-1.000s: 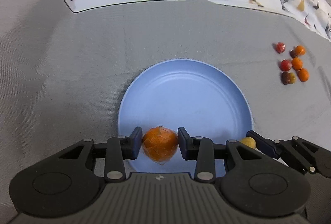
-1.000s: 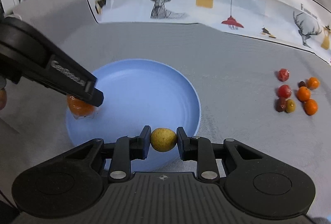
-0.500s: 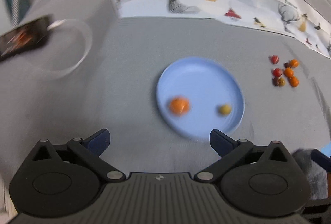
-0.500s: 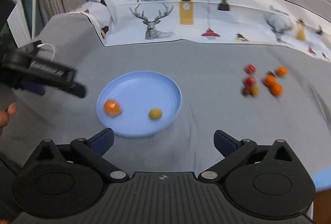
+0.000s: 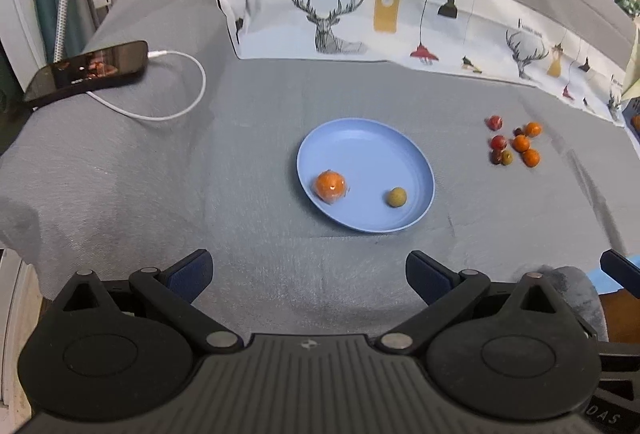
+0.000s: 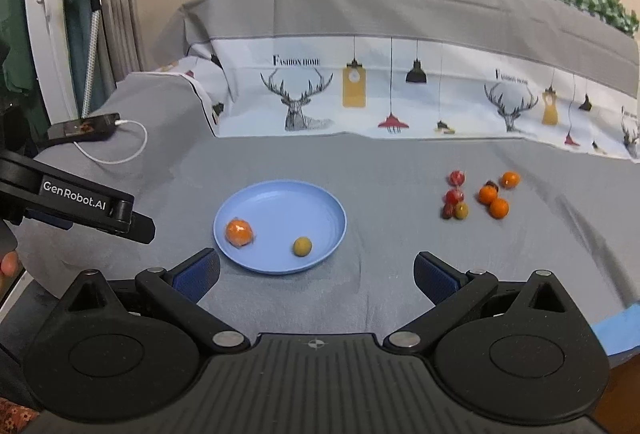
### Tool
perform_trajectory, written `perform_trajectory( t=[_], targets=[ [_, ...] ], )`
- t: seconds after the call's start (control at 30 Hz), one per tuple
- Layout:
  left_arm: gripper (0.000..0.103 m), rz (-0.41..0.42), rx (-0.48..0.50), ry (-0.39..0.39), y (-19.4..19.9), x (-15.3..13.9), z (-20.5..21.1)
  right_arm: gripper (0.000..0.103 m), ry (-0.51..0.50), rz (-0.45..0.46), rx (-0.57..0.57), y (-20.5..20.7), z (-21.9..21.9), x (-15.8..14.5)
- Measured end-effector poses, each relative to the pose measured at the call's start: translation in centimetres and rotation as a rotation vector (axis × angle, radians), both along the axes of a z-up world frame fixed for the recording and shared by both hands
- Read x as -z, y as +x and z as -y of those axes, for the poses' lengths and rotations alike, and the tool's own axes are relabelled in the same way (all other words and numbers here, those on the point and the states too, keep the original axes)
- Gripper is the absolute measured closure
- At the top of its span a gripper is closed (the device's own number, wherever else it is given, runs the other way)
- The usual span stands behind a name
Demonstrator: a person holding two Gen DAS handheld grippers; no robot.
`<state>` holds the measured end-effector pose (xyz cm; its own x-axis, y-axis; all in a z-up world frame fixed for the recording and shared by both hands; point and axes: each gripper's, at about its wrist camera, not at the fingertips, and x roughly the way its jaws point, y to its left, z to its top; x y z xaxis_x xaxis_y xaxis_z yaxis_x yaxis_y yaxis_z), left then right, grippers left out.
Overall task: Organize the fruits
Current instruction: 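Lift both tools away from the plate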
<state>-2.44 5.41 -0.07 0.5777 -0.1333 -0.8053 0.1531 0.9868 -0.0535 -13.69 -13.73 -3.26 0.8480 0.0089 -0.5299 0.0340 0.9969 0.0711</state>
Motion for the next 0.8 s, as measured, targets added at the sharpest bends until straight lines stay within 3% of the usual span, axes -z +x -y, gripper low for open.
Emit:
perform_trajectory(
  t=[0.8],
  targets=[
    [0.0, 0.025, 0.005, -0.014, -0.82, -0.68, -0.8, 0.001, 0.001, 0.014, -0.005, -0.81, 0.0, -0.29]
  ],
)
